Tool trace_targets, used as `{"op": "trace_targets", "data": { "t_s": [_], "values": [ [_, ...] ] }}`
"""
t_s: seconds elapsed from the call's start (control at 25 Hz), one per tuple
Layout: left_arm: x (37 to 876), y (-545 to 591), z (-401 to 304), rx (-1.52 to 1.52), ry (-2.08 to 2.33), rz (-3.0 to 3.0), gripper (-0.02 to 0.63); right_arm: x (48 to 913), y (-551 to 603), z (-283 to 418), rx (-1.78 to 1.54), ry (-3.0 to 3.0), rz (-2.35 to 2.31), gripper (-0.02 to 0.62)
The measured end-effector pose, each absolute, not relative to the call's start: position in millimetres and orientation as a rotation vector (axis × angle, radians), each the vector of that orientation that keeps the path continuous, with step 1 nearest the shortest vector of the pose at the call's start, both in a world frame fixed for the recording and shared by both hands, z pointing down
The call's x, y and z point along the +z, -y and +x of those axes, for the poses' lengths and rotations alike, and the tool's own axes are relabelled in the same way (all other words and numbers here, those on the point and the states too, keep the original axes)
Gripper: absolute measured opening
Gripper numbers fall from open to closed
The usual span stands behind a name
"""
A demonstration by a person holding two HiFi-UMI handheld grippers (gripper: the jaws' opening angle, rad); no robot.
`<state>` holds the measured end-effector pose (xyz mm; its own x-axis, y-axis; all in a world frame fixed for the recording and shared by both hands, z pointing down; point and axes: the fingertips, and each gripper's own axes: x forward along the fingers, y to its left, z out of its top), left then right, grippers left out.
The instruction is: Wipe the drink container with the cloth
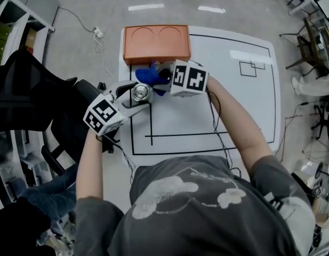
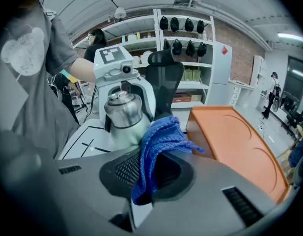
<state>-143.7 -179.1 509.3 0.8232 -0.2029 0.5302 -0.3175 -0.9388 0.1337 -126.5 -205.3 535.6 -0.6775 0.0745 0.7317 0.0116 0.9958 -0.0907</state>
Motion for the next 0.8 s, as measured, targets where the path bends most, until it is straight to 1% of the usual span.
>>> {"op": "trace_targets", "data": {
  "t_s": [0.4, 0.64, 0.8],
  "values": [
    [510, 180, -145, 0.696, 0.46, 2.786, 0.313, 571, 204, -124, 0.121, 2.219, 0.026, 0.041],
    [510, 180, -150, 0.623, 0.569, 2.752, 0.313, 565, 208, -118, 0.184, 2.247, 0.233, 0.043],
    [501, 178, -161, 0.52, 0.682, 2.726, 0.321, 553, 207, -108, 0.184, 2.244, 0.398, 0.043]
  ]
}}
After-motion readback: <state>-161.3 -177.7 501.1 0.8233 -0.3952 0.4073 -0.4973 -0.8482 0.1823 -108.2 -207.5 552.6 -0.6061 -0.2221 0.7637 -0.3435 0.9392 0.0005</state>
